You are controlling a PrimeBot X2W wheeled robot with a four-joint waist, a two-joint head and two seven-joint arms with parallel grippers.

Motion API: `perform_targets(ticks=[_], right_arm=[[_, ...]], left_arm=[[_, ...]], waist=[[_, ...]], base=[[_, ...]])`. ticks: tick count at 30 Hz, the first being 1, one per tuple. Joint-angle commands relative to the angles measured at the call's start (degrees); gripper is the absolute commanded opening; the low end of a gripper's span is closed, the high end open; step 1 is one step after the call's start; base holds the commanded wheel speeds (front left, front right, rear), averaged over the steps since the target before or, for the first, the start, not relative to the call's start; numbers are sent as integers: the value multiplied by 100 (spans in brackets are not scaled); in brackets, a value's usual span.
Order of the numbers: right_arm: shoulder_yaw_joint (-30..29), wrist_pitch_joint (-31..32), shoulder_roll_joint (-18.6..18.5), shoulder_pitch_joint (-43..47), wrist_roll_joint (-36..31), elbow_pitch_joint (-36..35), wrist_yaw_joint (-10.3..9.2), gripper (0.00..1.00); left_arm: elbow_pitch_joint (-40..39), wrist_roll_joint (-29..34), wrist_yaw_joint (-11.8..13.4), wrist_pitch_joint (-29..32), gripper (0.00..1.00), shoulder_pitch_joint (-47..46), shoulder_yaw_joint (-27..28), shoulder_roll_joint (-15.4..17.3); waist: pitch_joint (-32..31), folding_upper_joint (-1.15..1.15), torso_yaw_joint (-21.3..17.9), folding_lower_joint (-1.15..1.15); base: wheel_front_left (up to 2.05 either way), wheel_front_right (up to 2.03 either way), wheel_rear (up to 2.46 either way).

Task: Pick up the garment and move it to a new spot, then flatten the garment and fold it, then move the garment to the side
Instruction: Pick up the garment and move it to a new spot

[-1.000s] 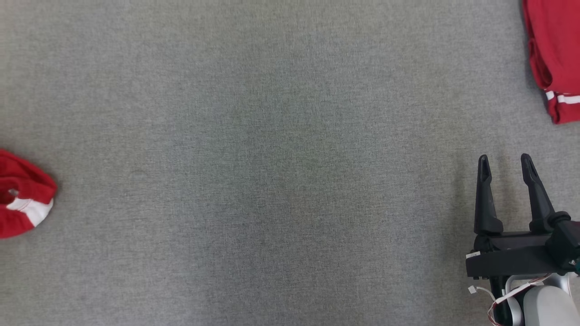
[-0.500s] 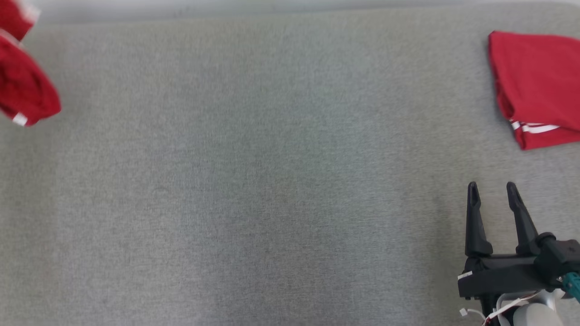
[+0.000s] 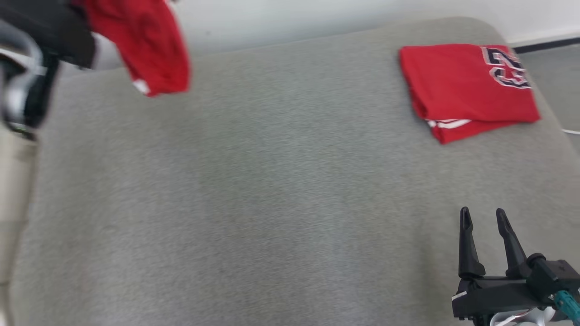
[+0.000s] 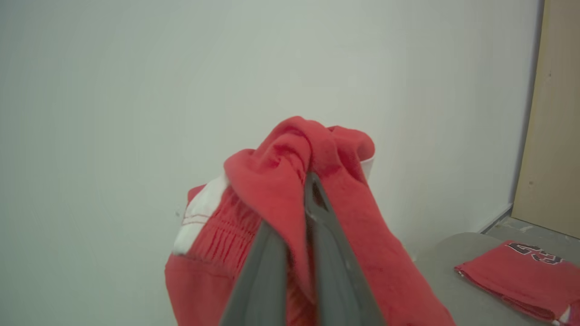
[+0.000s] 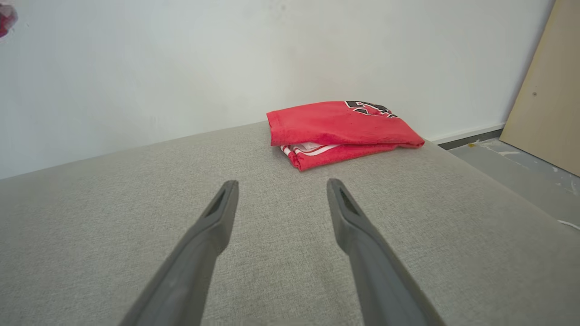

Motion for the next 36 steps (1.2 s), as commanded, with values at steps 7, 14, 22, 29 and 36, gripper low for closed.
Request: perform_targets(ticks=[7,14,22,29,36], right_arm=[[40,-39,6,97,114,-3,-16,100],[99,-42,8,102,174,-56,-16,100],[205,-43,7,-5,147,17,-16,100],[227,-42,5,-31,38,45,-16,100],[293,-43,6,105,-73,-26,-16,100]], left_arm=[[-295,-59,51,59,0,635,-522,-583],[-288,-161,187,-150,0,1695,-821,-891],[238,-111,233,-581,0,2972,-1271,-1113],[566,30,168,-1031,100,3079,-1531,-1300],[350,63,338,-1571,100,3190,-1126,-1237]], waist=[[-87,0,-749,0],[24,0,-775,0],[77,0,-528,0],[-71,0,-214,0],[-415,0,171,0]], base=[[0,0,0],[0,0,0],[0,0,0],[0,0,0],[0,0,0]])
